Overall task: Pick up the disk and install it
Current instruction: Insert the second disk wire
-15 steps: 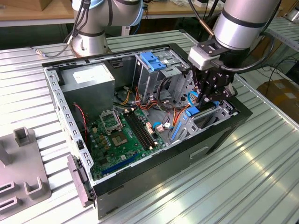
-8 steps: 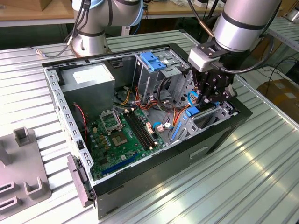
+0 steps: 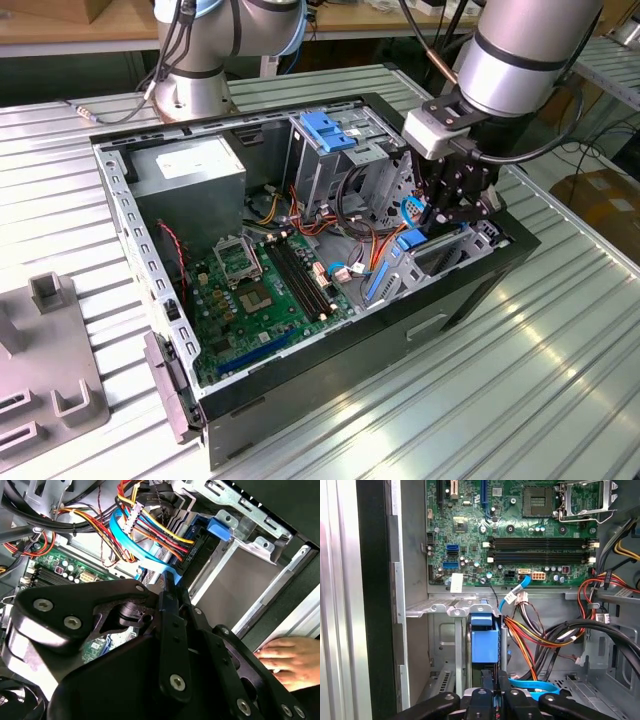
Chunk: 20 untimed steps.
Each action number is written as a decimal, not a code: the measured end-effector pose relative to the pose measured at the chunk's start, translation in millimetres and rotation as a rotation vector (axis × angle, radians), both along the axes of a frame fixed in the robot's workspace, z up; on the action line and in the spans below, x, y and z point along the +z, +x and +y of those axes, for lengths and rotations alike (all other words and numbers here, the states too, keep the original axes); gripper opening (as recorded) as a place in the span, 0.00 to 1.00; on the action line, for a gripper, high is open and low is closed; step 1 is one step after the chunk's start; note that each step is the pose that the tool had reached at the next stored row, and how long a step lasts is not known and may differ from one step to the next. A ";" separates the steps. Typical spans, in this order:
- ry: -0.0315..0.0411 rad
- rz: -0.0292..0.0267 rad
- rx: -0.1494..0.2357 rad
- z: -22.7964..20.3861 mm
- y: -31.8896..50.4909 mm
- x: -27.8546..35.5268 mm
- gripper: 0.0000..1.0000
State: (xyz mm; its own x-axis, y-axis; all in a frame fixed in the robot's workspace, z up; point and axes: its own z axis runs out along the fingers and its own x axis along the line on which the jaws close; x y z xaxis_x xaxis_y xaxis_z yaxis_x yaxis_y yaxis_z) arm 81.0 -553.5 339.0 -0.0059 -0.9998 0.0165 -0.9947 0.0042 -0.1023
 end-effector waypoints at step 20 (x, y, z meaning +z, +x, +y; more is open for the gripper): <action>0.0002 -0.0001 0.000 0.3 -0.1 18.4 0.10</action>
